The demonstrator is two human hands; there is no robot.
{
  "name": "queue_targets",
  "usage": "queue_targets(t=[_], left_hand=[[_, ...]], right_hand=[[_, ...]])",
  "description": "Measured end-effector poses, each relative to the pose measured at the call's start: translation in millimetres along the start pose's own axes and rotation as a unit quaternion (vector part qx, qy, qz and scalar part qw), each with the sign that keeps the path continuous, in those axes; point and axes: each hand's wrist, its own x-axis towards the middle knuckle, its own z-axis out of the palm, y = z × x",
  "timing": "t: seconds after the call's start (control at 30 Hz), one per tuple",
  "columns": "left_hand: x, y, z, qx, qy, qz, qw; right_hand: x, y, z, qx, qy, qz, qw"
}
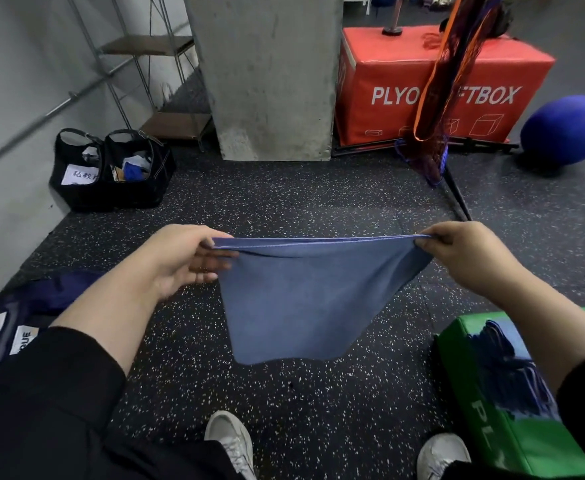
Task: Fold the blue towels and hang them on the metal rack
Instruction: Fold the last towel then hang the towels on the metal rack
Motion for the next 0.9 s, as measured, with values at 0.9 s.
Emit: queue_targets(t=[0.9], left_hand=[[13,1,13,0.14,0.146,0.272,0.941]], right_hand=[[5,12,-9,0.018,0.042,0.017,0.999]])
